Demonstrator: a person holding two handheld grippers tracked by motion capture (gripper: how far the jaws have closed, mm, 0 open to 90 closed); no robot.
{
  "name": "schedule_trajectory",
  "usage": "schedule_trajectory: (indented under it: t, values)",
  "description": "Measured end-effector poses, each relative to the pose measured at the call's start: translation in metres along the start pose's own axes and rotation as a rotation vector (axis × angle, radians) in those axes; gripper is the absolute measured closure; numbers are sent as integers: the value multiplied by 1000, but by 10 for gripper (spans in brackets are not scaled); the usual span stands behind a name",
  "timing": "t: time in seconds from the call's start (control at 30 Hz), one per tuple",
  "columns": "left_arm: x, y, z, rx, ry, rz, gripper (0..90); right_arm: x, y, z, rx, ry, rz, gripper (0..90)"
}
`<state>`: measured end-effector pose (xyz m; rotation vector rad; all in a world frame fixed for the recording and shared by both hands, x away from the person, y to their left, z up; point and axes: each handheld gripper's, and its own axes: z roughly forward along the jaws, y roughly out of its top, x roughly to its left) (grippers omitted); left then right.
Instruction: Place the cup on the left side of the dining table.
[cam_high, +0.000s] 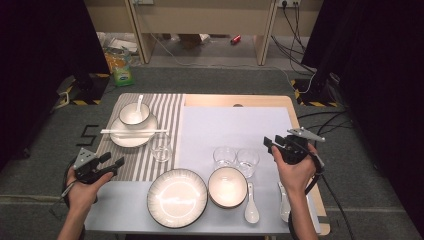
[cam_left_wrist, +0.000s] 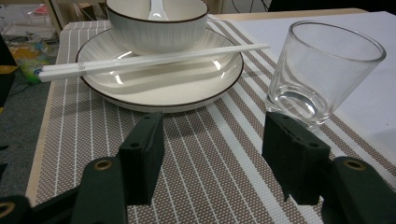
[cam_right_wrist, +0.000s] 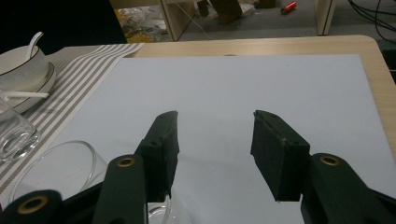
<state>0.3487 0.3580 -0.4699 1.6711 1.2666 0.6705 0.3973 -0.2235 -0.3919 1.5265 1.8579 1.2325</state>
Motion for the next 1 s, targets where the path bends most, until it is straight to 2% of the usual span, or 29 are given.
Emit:
schedule_trajectory:
  t: [1.0]
  values:
    - [2,-14,-4,2,17,-24,378,-2,-1,-1,-2,2,5,511]
